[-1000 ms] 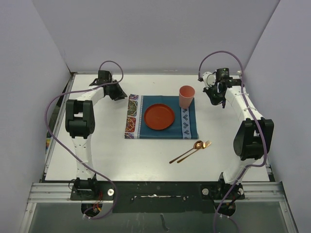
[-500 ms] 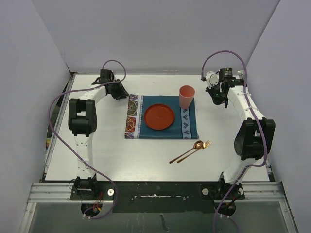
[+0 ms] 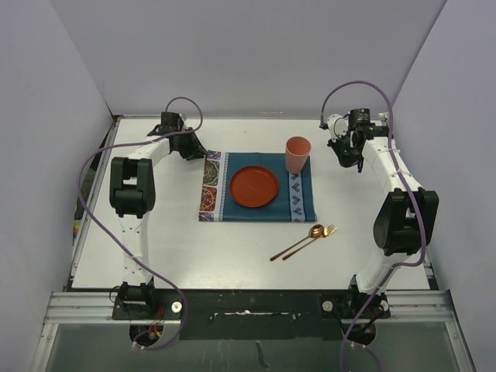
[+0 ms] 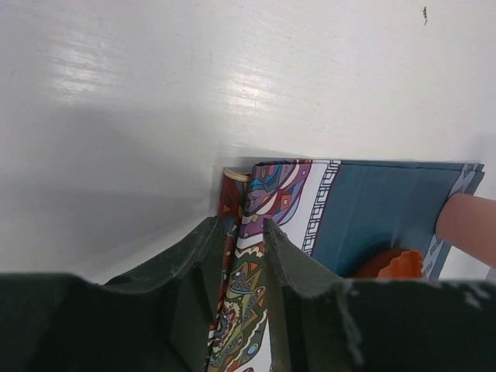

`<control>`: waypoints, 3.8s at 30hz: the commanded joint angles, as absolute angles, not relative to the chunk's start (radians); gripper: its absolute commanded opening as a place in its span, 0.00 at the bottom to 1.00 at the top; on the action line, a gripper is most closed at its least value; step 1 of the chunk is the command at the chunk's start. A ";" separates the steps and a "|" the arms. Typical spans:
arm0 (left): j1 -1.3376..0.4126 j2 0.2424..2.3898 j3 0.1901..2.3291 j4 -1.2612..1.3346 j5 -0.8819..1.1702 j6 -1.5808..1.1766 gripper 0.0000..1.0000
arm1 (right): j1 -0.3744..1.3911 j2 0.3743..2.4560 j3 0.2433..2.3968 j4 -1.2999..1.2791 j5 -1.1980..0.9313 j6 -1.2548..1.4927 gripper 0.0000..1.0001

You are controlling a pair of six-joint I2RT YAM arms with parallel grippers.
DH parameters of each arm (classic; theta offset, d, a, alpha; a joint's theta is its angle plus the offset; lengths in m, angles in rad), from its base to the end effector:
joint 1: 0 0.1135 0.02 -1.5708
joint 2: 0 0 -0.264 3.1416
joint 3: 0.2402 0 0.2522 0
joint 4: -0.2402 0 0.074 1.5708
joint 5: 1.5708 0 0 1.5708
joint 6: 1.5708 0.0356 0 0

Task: Set the dinner table for one person
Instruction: Adjust the napkin at the center of the board, then pick up the fork at the center of the board.

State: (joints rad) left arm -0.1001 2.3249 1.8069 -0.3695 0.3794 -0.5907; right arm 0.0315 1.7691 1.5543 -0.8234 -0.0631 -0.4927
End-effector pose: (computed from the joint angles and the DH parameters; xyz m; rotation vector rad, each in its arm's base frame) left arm 0.5070 -0.0642 0.1537 -0.4451 2.4864 -0.7587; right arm 0.3795 0.0142 0.2844 -0.6974 2.5130 -0.0825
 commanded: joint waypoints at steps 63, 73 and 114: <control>-0.069 1.954 1.671 -0.388 0.454 -0.468 0.98 | 0.052 1.621 1.533 -0.807 -0.002 -0.502 0.00; -0.215 1.324 1.433 -0.707 -0.064 -0.105 0.98 | 0.218 1.333 1.194 -0.702 0.100 -0.562 0.00; -1.159 1.996 1.627 -0.520 -0.275 -0.459 0.48 | 0.073 1.128 1.046 -0.735 0.193 -0.514 0.00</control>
